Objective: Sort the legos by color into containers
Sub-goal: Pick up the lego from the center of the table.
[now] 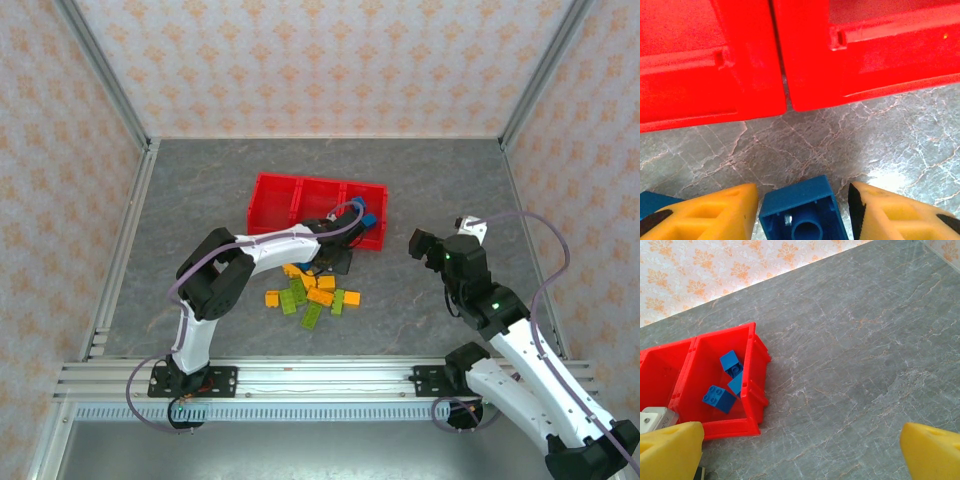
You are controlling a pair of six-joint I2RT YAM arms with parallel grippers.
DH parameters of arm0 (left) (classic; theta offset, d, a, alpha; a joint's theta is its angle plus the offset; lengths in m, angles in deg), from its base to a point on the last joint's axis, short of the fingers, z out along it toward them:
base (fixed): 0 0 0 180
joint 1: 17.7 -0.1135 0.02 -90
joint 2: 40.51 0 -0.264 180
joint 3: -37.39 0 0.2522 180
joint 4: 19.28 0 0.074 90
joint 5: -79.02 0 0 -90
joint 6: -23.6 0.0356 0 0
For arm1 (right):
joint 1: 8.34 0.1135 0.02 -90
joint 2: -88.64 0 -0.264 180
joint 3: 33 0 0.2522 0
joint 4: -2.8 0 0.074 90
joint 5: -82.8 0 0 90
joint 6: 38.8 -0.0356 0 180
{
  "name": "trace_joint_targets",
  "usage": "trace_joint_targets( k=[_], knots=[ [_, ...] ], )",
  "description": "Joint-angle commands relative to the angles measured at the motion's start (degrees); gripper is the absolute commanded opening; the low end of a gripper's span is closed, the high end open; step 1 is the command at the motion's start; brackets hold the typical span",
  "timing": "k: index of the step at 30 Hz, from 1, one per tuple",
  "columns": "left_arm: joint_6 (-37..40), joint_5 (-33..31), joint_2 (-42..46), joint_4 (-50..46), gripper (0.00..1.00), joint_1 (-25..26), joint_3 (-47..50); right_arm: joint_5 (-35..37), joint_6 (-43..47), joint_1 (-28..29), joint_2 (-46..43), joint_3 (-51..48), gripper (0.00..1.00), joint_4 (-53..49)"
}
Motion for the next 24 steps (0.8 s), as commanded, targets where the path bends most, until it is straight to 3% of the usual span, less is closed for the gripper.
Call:
trace_joint_targets(
  k=[1,10,24],
  knots=[
    [-0.27,-0.08,-1.32,-0.55,0.53,-0.47,-0.08,0.86,-0.46,-0.05,-0.03,-0.69,1.0,0.63],
    [-0.27,0.1,-2.46,-0.18,0.49,-0.46,-0.77,1.0,-0.59,-0.06,-0.03,-0.71,1.0,0.64],
    [-1.11,-2.47,0.37,-0.09,0.29,-0.31,-0.94,0.97,-0.54,-0.09,-0.03,-0.71,1.0,0.64]
  ],
)
